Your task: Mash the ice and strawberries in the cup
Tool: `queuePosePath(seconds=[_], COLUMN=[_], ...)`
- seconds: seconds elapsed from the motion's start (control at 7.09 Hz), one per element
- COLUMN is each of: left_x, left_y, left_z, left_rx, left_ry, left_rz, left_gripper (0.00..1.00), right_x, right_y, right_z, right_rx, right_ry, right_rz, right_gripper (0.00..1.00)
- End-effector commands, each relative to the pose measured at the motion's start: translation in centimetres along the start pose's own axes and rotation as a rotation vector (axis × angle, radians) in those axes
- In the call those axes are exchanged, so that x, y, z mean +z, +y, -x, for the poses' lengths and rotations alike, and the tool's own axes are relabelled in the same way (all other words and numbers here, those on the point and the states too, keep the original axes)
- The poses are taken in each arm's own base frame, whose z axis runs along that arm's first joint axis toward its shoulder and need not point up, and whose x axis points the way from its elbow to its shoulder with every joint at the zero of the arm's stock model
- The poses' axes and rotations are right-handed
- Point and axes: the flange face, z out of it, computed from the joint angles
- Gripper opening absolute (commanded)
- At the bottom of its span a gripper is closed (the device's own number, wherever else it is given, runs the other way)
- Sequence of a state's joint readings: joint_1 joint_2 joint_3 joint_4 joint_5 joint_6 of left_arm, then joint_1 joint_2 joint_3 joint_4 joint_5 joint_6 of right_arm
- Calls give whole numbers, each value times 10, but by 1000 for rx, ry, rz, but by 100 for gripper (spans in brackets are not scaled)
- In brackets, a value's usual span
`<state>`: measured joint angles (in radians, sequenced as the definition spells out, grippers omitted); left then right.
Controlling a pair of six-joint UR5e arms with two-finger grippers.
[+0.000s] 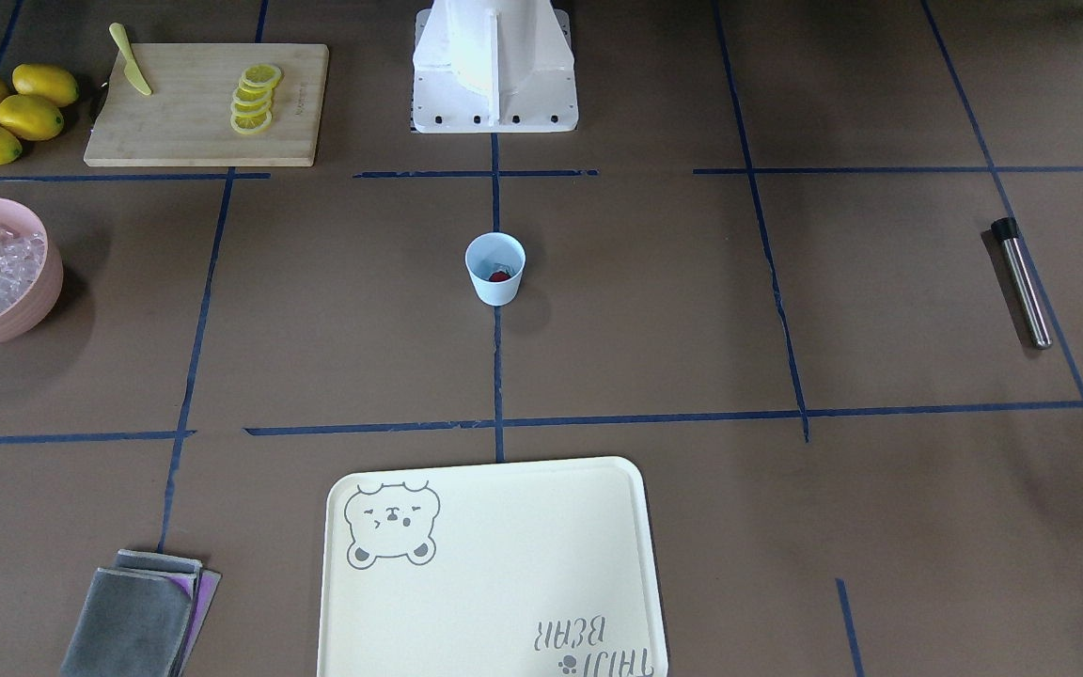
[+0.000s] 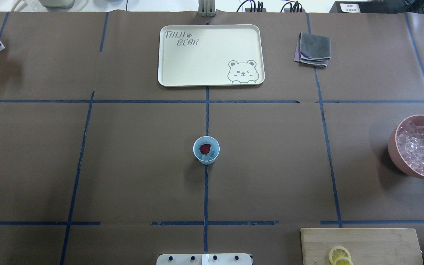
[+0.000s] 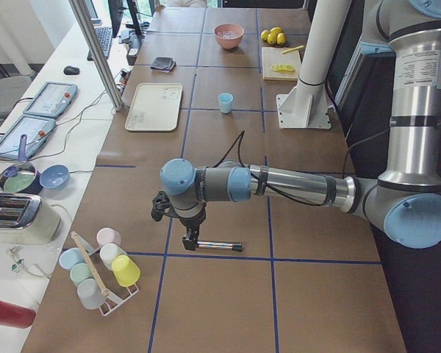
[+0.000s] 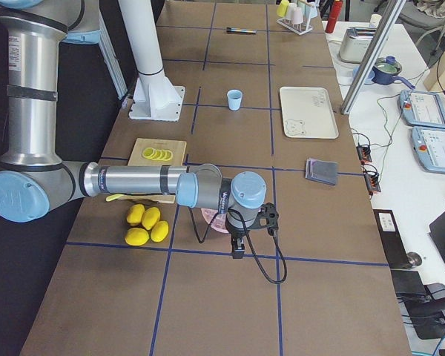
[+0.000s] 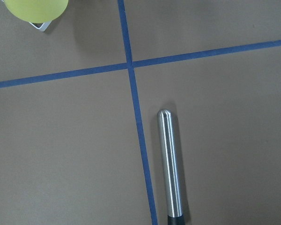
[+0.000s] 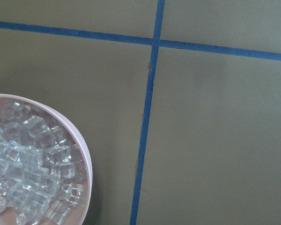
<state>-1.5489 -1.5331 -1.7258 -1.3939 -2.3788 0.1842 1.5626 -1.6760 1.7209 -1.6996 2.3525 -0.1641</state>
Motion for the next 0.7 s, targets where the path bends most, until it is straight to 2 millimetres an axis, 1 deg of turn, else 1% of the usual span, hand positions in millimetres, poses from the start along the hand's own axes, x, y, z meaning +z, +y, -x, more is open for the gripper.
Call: queuePosePath(seconds=[0.0,0.14,0.28,0.56], left_x=[-2,-5,-8,-5], left_y=[17,18,17,19], left_z=[16,15,13,17], left_rx=[-11,-44,-115,-123], left_ry=[4,-2,-7,-17], left_rz=[-8,-9,-15,-8], left_gripper=[100,100,100,100], right_x=[2,1,1,1], right_y=[0,1,1,1], right_z=[-1,-1,-1,-1], right_rx=[2,3,3,1], right_ry=[-1,-1,-1,0], right_rz=[3,2,2,2], right_gripper=[100,100,100,100])
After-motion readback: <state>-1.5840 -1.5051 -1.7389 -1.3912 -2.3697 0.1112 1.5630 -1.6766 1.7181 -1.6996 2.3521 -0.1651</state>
